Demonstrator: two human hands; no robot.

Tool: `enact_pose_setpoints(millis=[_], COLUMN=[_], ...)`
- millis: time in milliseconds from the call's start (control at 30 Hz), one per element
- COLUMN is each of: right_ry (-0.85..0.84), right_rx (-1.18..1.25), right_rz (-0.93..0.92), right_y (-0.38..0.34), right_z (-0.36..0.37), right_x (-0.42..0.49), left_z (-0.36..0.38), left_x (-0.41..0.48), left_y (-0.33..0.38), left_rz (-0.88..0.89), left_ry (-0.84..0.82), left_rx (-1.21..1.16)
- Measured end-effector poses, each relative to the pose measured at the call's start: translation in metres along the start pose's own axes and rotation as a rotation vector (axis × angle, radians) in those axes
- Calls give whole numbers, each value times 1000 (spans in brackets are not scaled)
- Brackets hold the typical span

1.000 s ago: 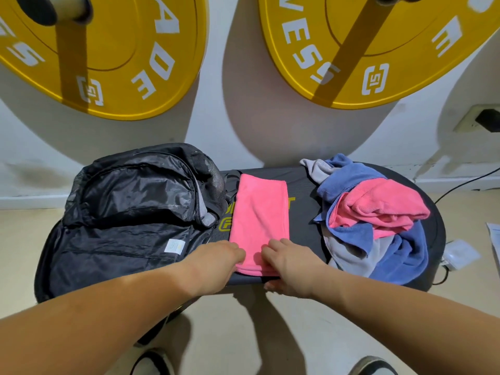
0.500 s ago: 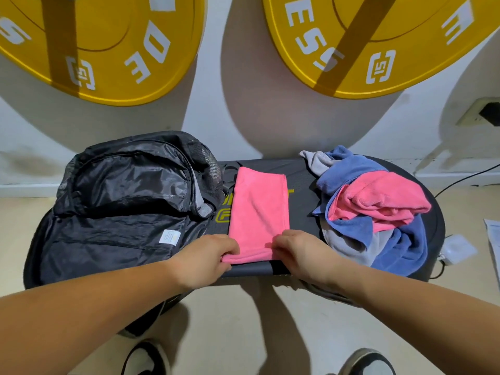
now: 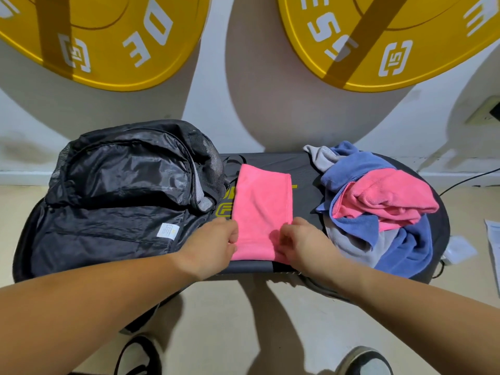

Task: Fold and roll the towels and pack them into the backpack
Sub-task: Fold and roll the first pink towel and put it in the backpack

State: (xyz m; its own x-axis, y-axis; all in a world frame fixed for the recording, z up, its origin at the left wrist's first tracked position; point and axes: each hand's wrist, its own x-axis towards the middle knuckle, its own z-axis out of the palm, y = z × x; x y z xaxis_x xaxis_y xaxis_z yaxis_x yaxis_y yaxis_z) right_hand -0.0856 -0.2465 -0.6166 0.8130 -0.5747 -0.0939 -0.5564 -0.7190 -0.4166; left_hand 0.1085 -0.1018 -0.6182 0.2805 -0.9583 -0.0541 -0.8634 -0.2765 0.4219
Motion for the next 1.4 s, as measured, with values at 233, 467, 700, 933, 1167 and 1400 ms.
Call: enact_pose_setpoints(millis=[233, 467, 700, 933, 1167, 1400], right_ry=[113, 63, -97, -156, 61, 66], right_rx=[-565, -490, 247, 418, -289, -411], right_rz=[-523, -425, 140, 407, -209, -331], right_y=[3, 10, 7, 3, -1, 6], right_z=[3, 2, -14, -11, 4, 6], right_x=[-13, -13, -2, 2, -7, -15], left_z=[4, 7, -1, 6, 4, 4], left_x=[-12, -7, 1, 4, -1, -9], left_y=[11, 2, -2, -5, 5, 7], left_rz=[387, 296, -71, -172, 428, 352], left_ry=[-160, -95, -130, -13, -70, -90], left_rx=[455, 296, -187, -242, 427, 385])
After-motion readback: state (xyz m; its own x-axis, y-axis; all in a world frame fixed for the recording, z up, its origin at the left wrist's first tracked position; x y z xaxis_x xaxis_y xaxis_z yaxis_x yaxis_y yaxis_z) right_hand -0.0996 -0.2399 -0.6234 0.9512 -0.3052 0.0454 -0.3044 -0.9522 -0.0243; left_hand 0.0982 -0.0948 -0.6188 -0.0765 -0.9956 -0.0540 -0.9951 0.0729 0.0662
